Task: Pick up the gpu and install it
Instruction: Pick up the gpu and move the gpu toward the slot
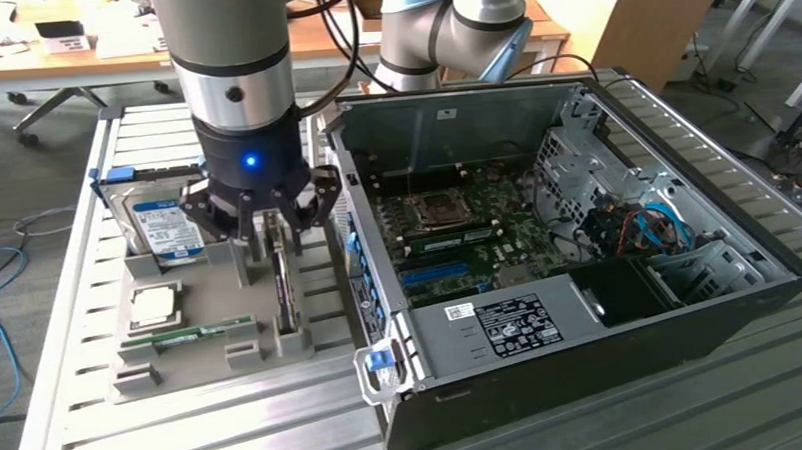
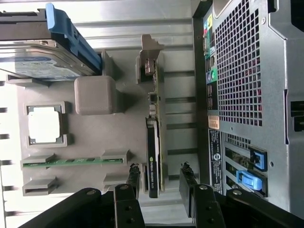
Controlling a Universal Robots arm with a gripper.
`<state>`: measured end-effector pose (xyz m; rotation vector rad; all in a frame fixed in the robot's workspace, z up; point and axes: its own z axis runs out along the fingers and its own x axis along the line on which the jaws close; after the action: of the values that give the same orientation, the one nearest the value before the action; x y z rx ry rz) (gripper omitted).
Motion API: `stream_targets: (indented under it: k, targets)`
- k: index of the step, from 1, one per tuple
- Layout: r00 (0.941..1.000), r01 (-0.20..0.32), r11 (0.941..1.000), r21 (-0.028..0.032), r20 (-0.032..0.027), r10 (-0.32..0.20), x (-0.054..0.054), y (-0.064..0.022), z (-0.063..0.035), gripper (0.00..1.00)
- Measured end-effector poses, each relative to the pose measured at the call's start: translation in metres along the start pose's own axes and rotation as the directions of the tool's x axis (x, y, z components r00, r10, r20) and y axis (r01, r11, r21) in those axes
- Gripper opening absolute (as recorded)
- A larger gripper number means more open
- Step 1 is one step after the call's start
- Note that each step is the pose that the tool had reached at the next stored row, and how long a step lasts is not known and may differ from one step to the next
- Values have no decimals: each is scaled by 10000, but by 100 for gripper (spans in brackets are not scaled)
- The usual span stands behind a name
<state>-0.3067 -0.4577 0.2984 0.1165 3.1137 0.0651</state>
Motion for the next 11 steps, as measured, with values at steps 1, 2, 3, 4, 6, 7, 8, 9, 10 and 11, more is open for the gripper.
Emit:
stream_targets:
  k: [1,2,3,4,6,7,8,9,10,11]
  targets:
    - [10000,0,10000,0,0,0,0,0,9,47]
    - [10000,0,10000,0,0,0,1,-1,20,47]
    - [10000,0,10000,0,-1,0,1,-1,32,47]
    - [10000,0,10000,1,-1,0,1,-2,44,47]
    - [10000,0,10000,0,0,0,2,-3,65,47]
    - [10000,0,10000,0,0,0,2,-3,75,47]
    - [10000,0,10000,0,0,0,2,-3,83,47]
    - [10000,0,10000,0,0,0,2,-4,89,47]
    - [10000,0,10000,2,-2,0,2,-4,91,47]
    - [10000,0,10000,2,-2,0,2,-4,91,47]
